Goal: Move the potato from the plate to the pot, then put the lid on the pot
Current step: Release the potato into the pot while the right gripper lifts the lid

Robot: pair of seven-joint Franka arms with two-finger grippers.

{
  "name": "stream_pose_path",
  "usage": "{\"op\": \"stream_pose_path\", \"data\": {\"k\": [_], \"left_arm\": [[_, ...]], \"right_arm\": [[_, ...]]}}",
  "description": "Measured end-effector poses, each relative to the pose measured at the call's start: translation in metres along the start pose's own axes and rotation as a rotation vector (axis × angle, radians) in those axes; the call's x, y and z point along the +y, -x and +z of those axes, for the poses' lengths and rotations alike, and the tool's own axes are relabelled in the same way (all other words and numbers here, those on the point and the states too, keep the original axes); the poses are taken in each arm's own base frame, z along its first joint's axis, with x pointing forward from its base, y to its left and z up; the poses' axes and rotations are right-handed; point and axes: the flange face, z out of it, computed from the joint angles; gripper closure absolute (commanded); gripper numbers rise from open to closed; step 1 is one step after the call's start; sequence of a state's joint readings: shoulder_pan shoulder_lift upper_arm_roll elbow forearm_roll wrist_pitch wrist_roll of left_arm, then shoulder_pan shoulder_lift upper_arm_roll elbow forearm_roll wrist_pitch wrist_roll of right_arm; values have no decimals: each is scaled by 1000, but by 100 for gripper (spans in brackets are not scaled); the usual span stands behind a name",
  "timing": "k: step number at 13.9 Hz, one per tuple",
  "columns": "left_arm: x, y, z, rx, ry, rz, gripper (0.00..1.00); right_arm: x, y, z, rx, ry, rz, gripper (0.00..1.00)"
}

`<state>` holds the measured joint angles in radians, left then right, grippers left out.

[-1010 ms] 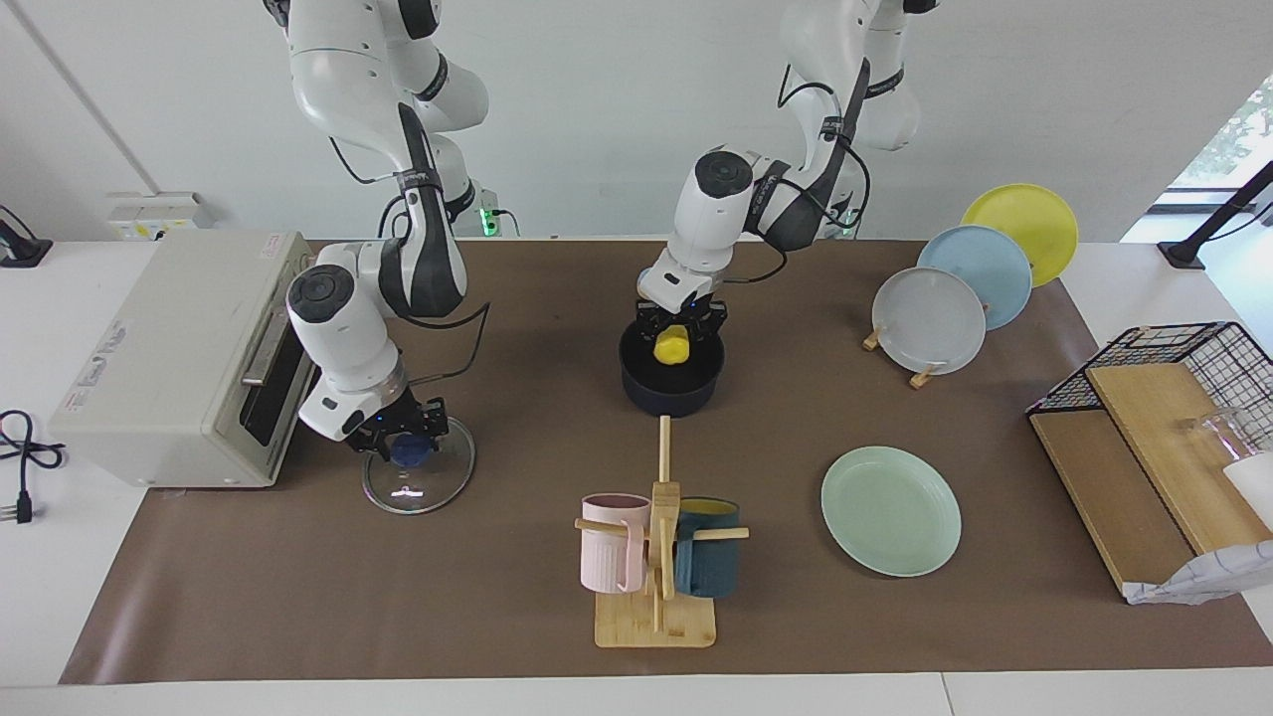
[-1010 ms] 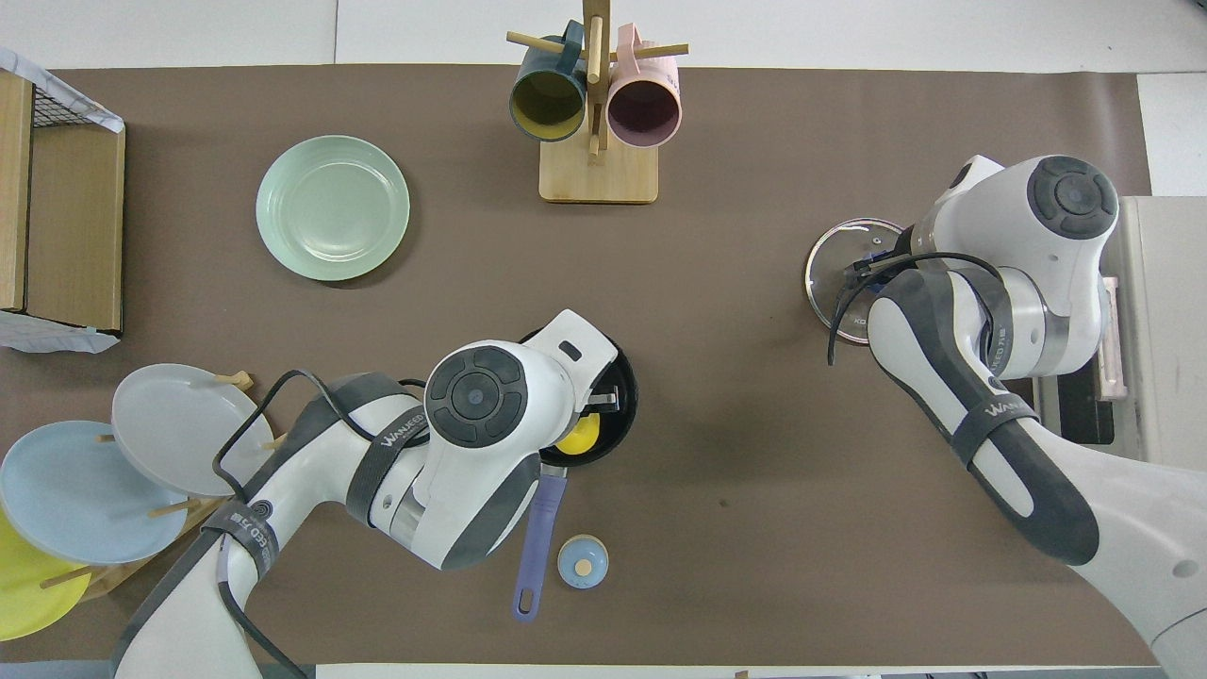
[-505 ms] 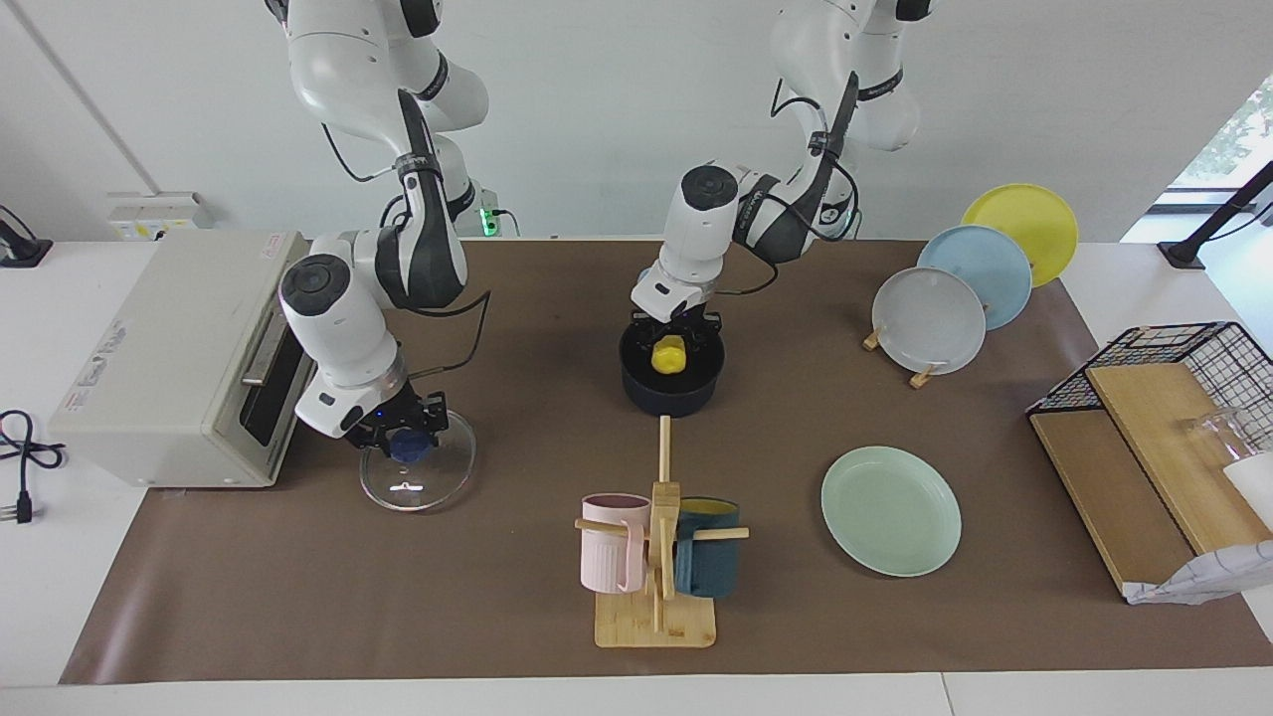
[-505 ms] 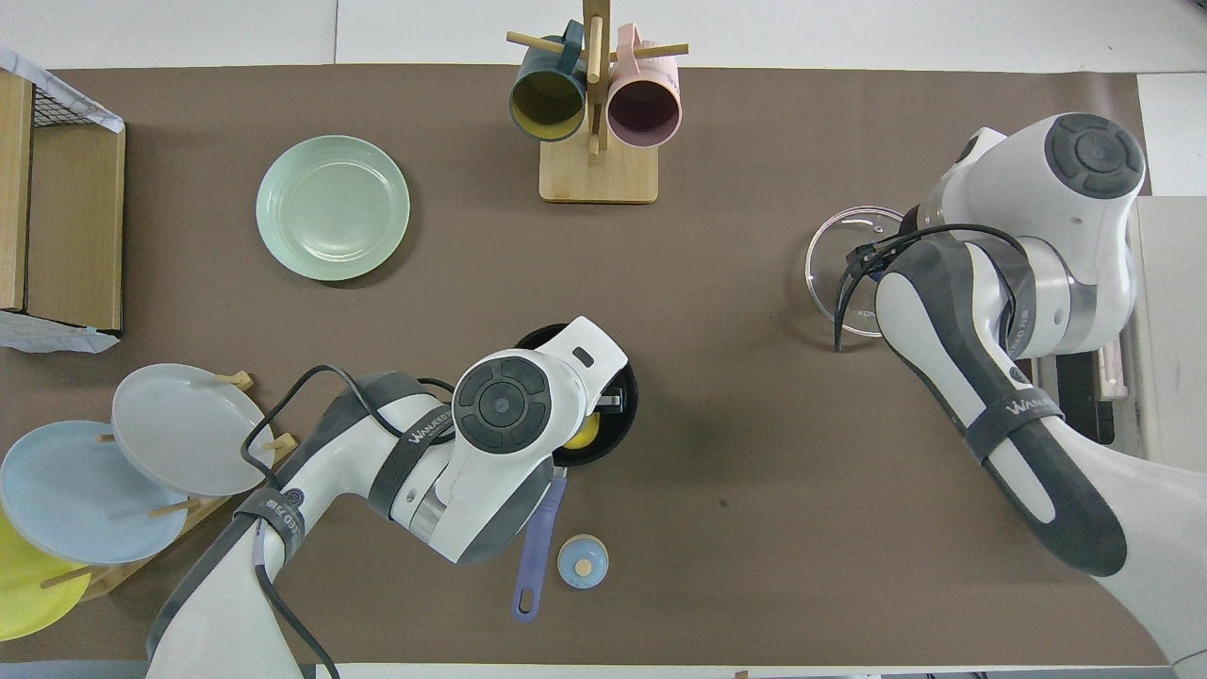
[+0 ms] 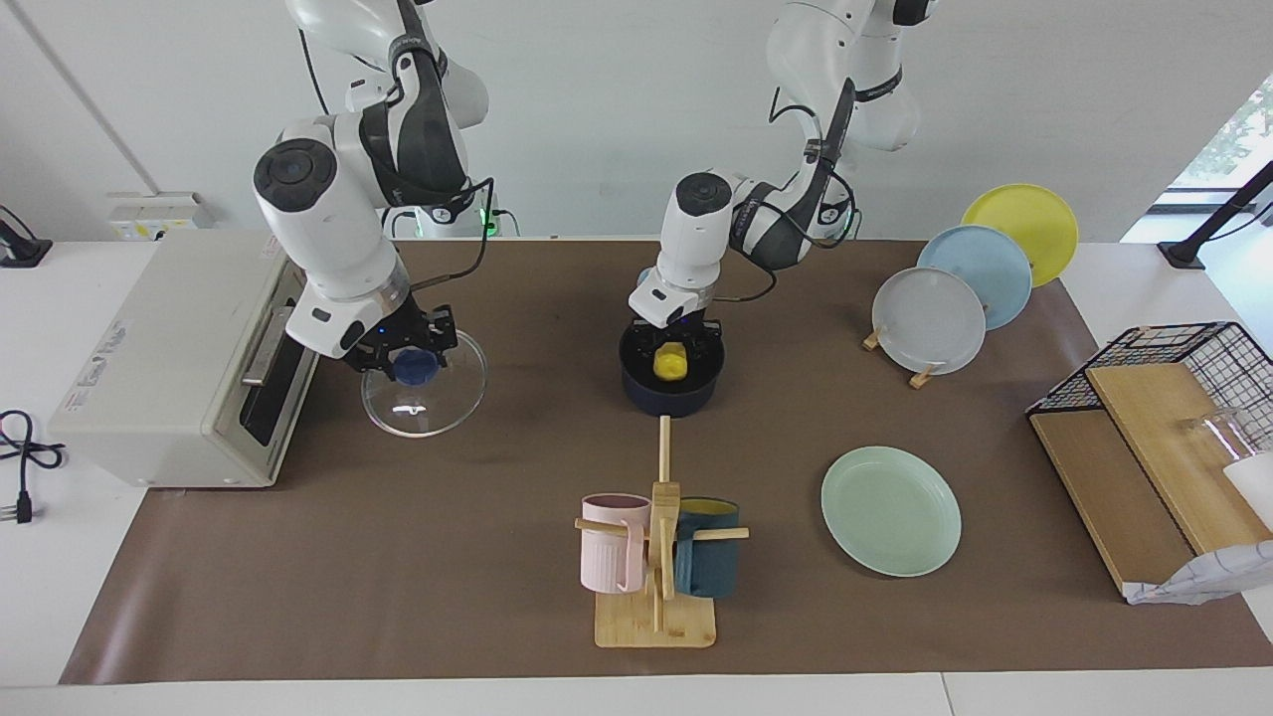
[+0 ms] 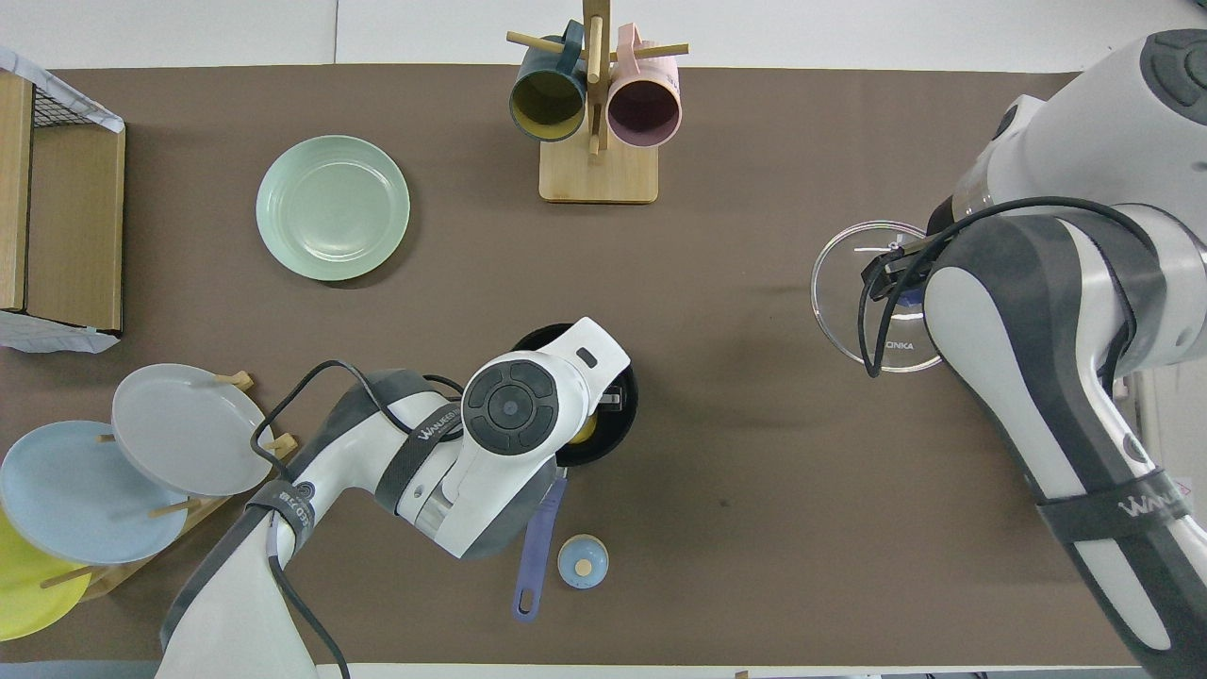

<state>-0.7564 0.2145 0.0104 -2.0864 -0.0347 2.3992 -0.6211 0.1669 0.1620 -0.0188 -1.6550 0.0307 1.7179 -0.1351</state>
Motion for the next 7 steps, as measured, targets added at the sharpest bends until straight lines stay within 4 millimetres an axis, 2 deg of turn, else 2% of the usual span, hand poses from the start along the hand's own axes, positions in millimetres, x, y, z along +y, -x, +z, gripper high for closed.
{"op": "stream_pose_path", "data": {"k": [1, 2, 7], "left_arm": [[0, 0, 1, -1, -1, 3, 13], [0, 0, 1, -1, -2, 5, 3], [-2, -1, -2, -9, -9, 11, 0]], "right_arm": [[-7, 3, -7, -1, 0, -2, 100], [-13, 3, -10, 0, 0, -8, 100], [-65, -1, -7, -3, 4, -14, 100]]}}
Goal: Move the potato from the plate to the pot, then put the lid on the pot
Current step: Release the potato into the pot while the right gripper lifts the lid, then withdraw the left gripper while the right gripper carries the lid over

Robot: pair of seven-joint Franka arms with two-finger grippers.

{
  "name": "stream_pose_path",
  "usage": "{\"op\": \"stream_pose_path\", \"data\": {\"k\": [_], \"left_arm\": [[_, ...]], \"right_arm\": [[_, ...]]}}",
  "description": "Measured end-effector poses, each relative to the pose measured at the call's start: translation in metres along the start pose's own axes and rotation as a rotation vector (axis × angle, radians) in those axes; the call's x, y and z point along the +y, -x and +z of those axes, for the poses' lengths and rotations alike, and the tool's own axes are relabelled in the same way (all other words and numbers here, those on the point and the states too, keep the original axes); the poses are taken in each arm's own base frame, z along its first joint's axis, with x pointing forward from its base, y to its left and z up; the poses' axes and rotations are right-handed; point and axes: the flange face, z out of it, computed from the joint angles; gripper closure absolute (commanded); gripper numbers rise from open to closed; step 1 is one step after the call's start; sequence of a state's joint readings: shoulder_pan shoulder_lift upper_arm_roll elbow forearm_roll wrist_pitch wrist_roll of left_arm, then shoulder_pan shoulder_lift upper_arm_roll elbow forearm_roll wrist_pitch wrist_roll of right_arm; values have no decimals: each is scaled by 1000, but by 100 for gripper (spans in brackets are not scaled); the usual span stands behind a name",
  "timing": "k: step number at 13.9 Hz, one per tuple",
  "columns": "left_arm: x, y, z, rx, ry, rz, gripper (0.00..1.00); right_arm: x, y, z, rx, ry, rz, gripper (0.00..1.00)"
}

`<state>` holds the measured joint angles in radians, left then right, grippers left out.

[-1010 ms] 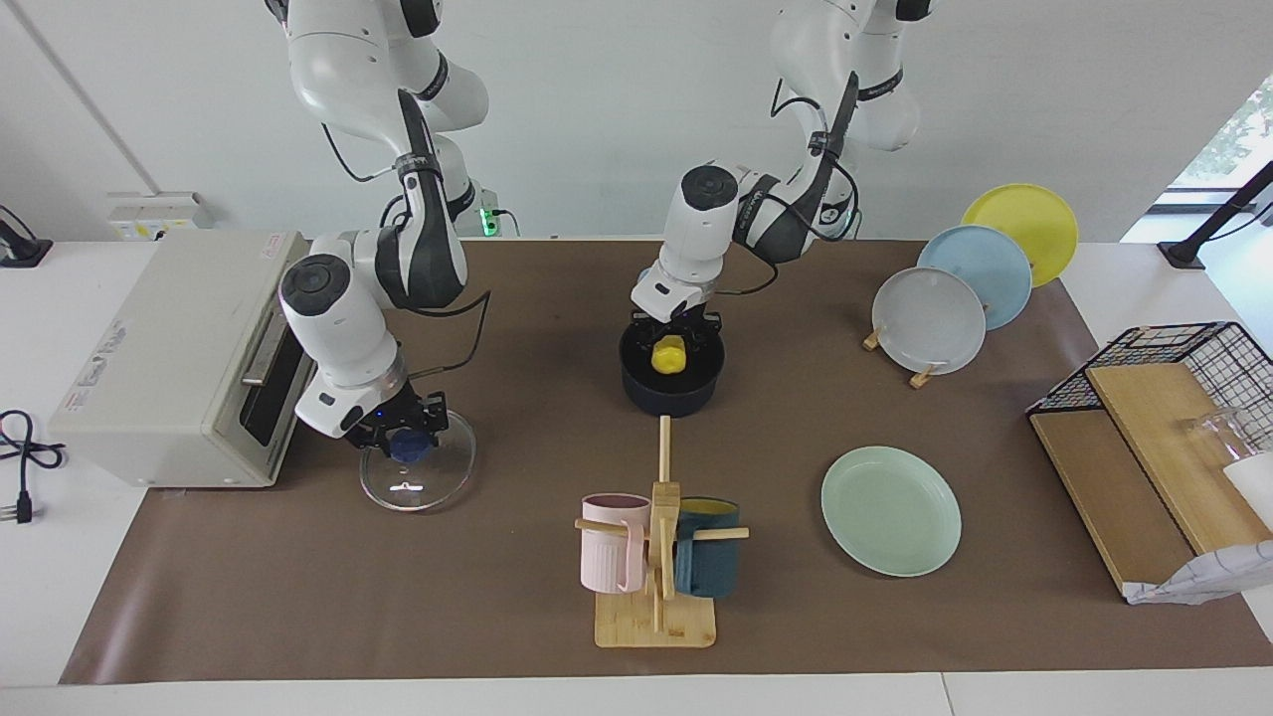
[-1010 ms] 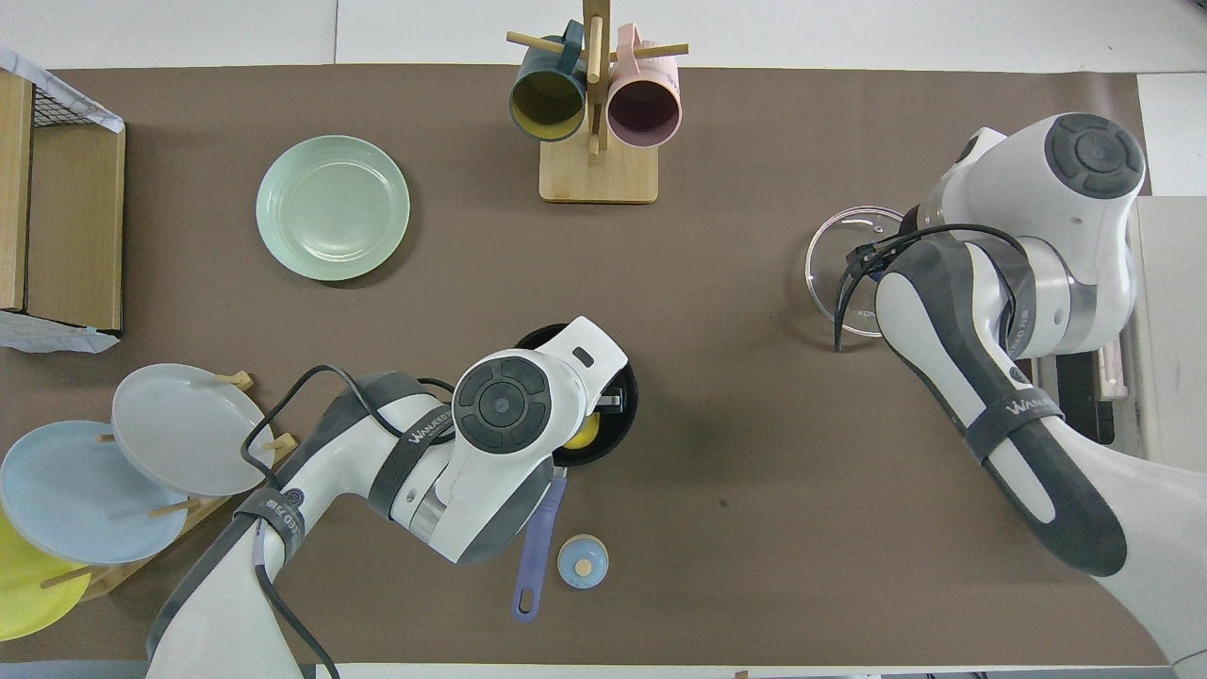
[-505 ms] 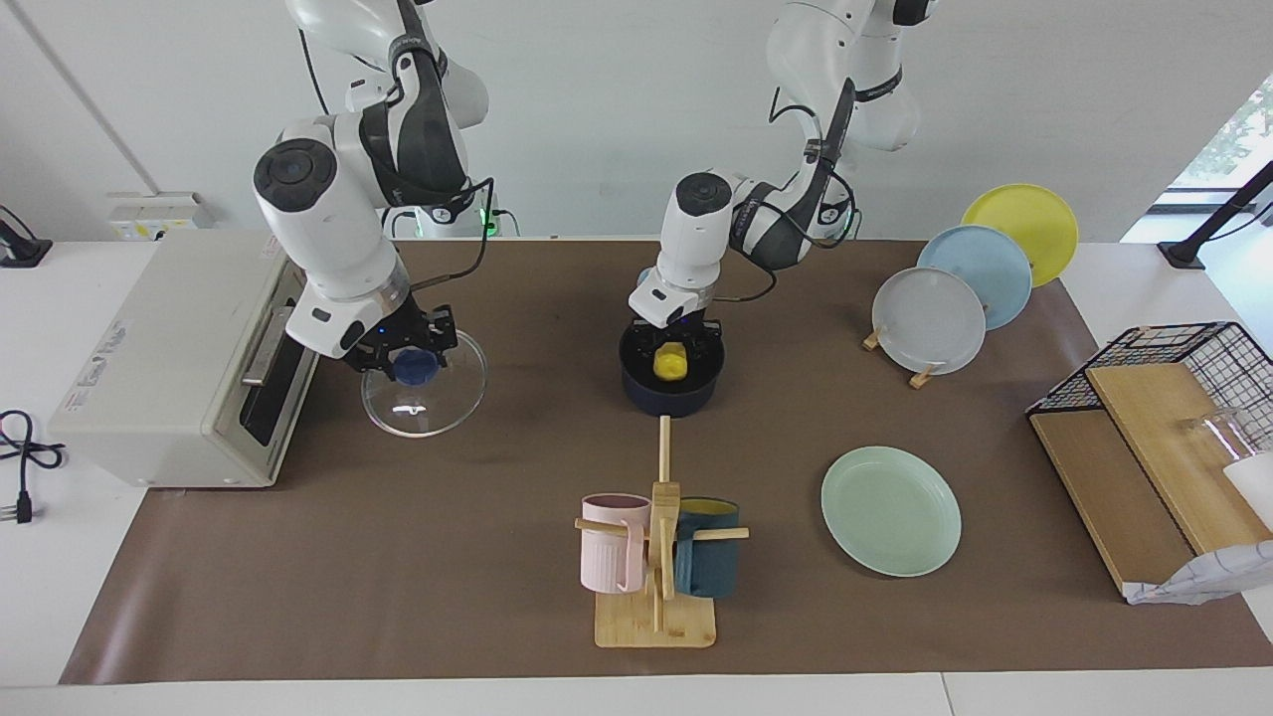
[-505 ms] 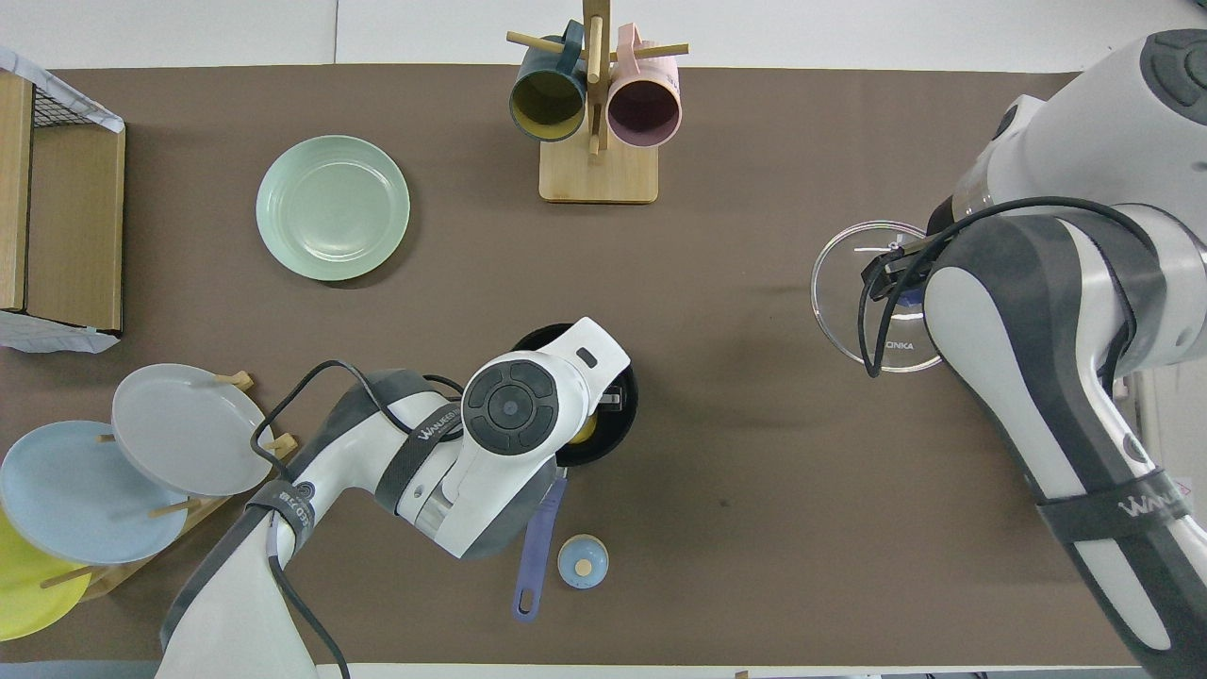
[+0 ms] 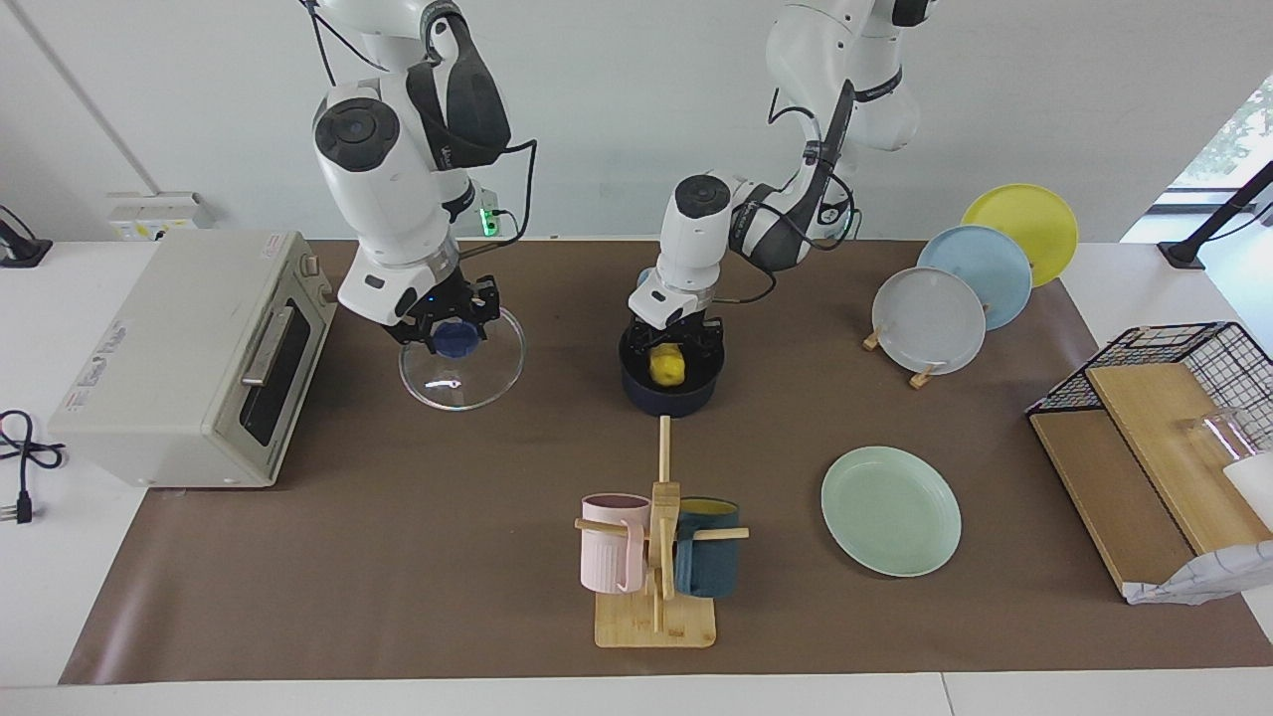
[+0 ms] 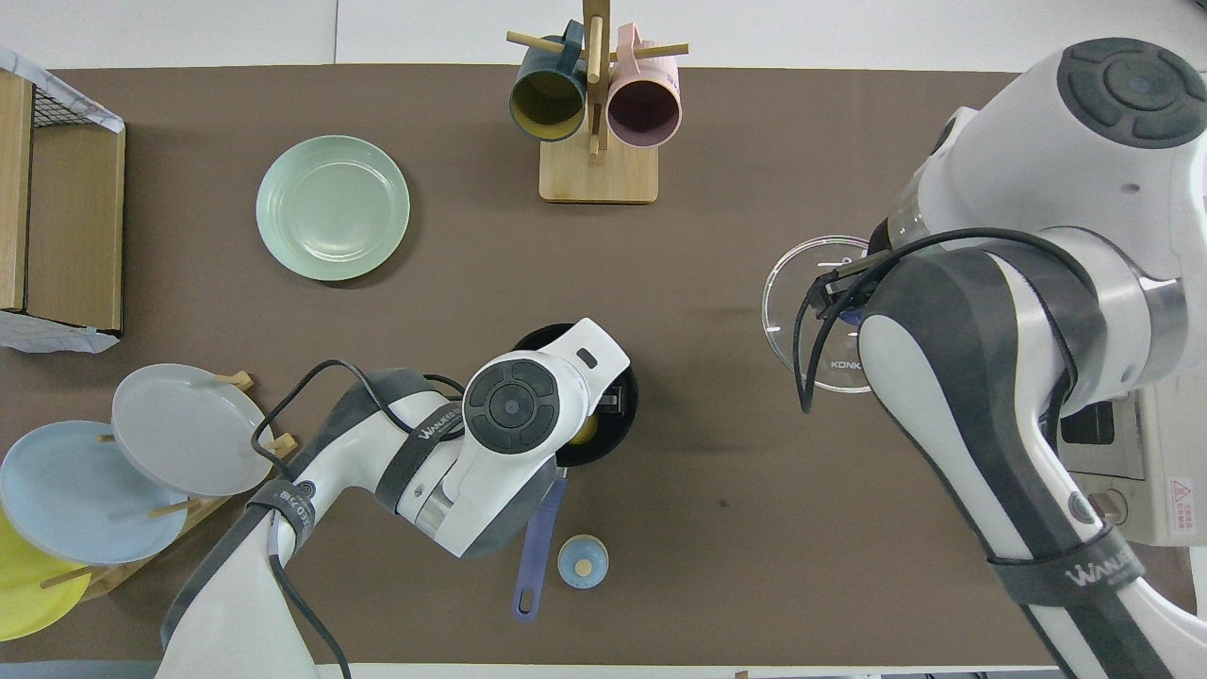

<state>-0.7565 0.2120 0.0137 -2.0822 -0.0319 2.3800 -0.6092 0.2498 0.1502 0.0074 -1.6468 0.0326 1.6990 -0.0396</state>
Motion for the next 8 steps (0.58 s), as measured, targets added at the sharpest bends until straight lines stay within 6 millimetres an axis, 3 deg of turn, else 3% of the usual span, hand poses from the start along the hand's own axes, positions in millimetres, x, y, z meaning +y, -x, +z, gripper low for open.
{"op": "stream_pose_path", "data": {"k": [2, 4, 6, 8], "left_arm": [[-7, -9, -21, -16, -14, 3, 0], [-31, -32, -66, -33, -26, 2, 0], [-81, -61, -125, -35, -27, -10, 0], [-137, -80, -177, -16, -16, -34, 0]], "right_arm": [[-5, 0, 0, 2, 1, 0, 100], [-6, 0, 0, 1, 1, 1, 100], [-12, -2, 0, 16, 2, 9, 100], [-31, -6, -1, 47, 3, 24, 100]]}}
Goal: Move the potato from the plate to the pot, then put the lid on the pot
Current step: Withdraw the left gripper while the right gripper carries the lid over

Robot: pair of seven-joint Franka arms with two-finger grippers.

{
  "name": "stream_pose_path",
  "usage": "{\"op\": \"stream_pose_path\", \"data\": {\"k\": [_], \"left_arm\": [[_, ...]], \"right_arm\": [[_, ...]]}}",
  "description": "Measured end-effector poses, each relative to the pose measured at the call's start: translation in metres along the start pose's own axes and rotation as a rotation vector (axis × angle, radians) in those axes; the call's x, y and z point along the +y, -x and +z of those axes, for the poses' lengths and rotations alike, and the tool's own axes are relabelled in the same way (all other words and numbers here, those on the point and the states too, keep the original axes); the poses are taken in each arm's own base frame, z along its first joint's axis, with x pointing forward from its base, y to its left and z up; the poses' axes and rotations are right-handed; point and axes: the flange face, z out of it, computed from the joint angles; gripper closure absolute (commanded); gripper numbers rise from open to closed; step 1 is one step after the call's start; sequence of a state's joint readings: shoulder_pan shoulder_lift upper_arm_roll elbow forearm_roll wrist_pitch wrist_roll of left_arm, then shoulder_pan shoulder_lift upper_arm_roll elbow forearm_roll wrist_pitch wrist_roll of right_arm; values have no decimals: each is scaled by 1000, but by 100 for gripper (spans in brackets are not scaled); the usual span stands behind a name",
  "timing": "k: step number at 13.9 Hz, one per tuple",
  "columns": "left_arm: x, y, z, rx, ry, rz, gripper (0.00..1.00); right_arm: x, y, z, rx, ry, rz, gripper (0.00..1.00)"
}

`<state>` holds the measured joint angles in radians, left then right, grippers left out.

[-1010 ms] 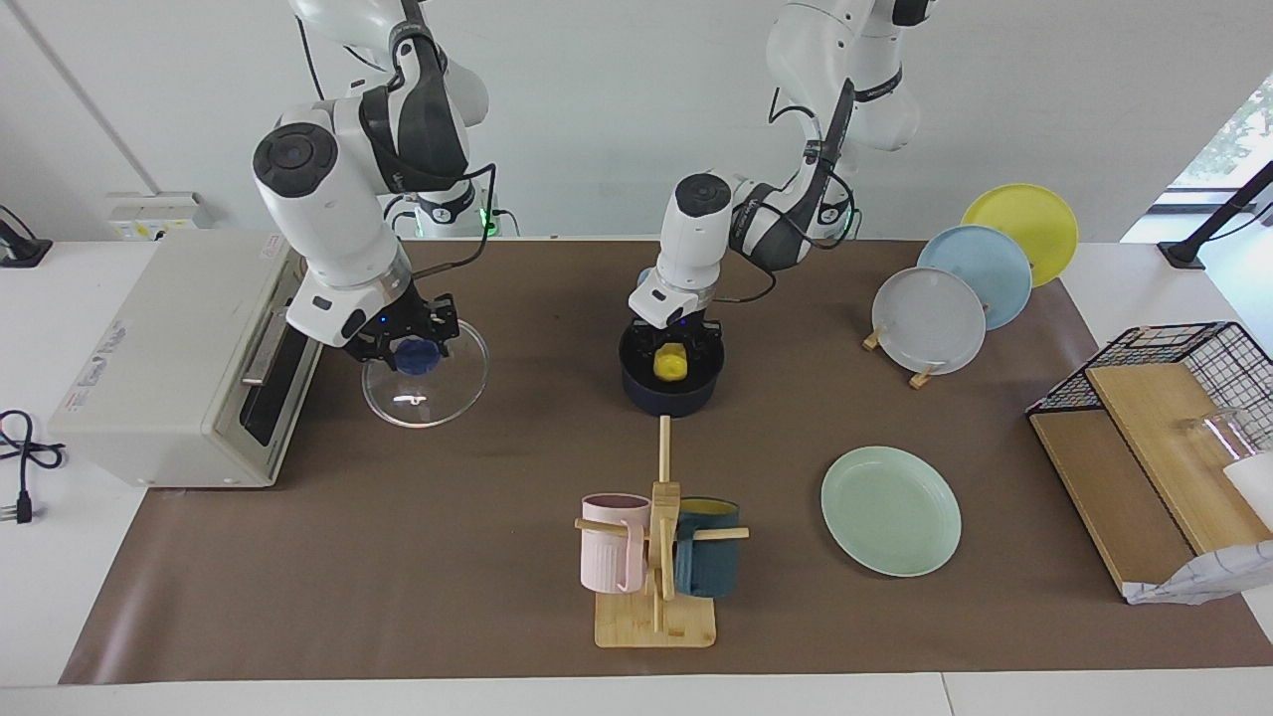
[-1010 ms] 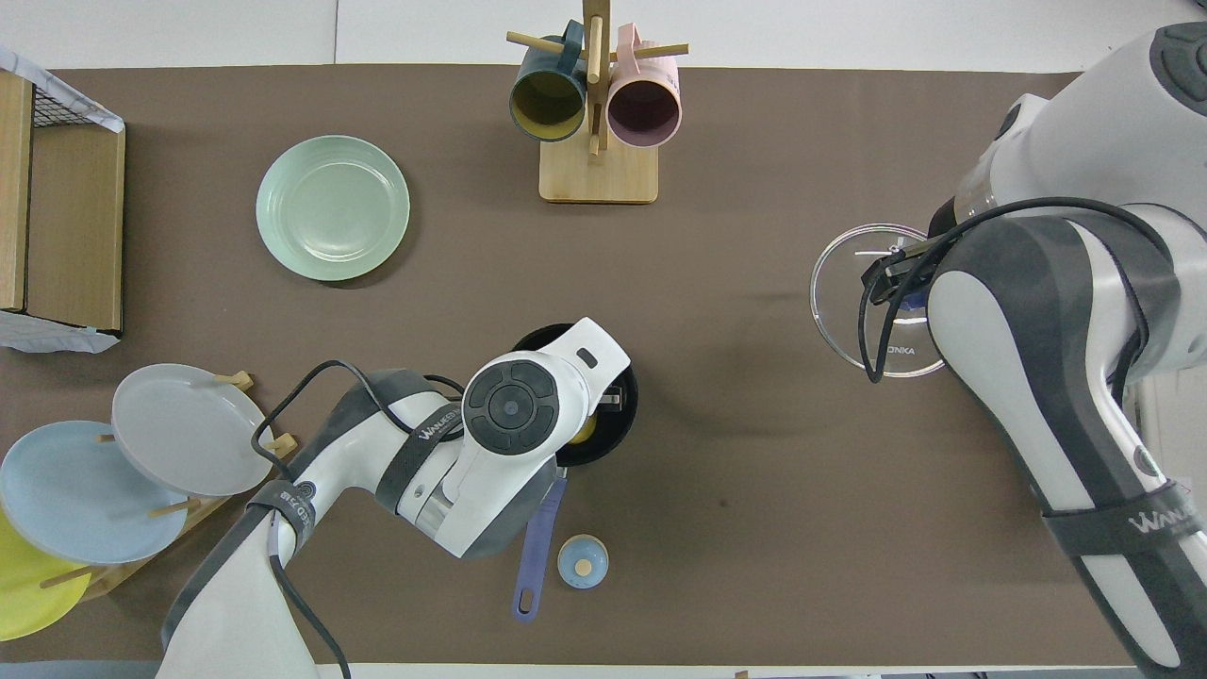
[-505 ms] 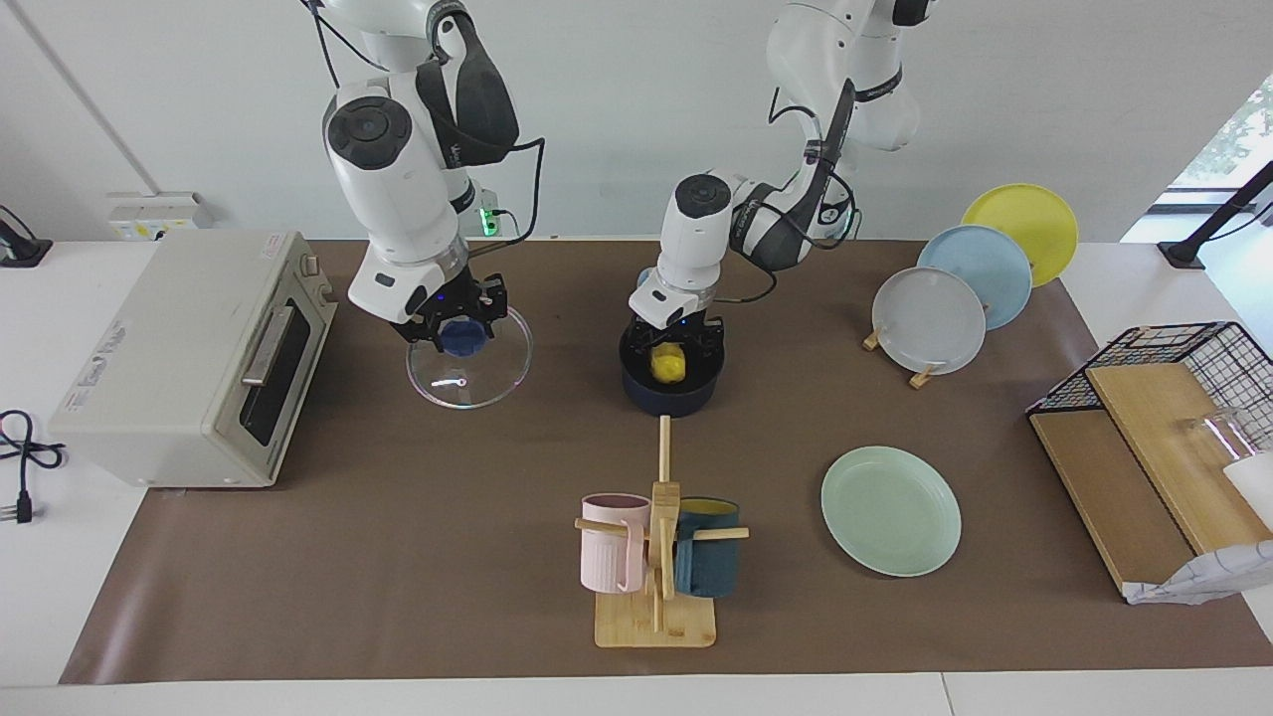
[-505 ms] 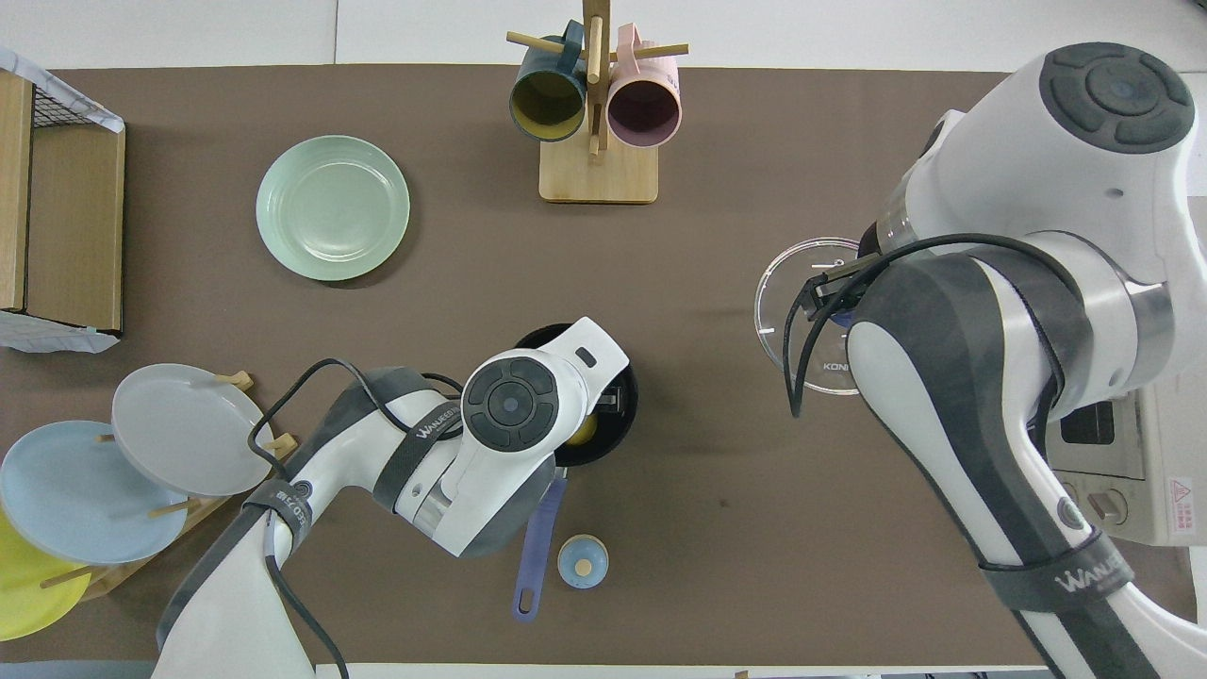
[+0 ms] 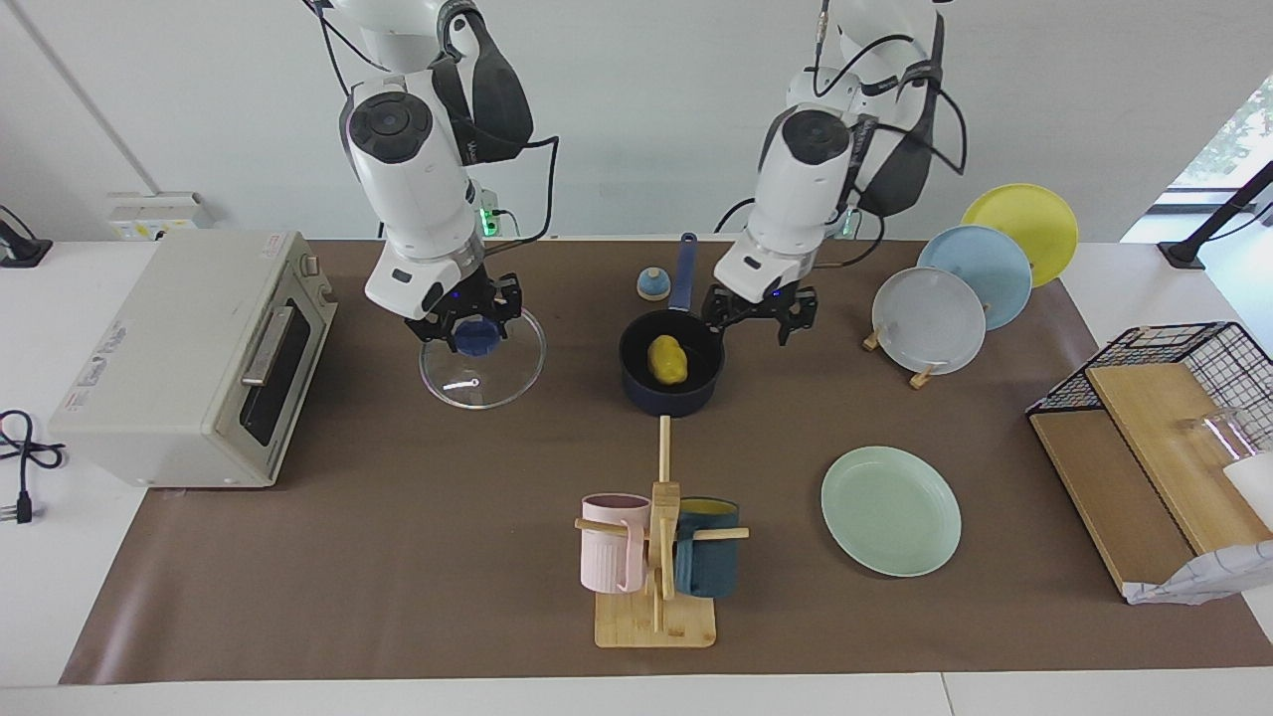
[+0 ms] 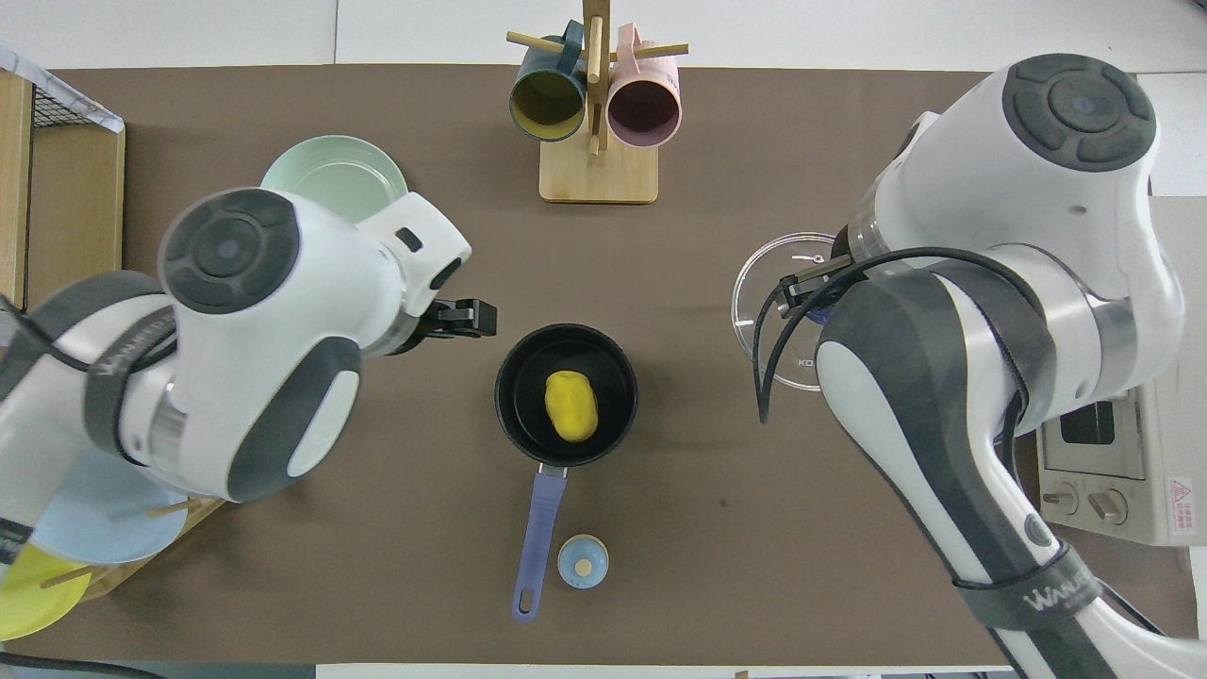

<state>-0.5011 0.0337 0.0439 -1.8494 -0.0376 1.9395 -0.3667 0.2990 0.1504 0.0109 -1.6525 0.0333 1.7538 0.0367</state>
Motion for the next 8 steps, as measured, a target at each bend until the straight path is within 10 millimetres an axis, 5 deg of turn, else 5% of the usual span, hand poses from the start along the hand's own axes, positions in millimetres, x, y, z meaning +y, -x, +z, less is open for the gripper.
{"op": "stream_pose_path", "data": {"k": [4, 8], "left_arm": [[-117, -18, -76, 3, -2, 18, 0], [-205, -20, -97, -17, -8, 60, 0]], "right_arm": [[-75, -1, 6, 70, -9, 63, 100], [-185, -1, 17, 119, -44, 196, 100]]}}
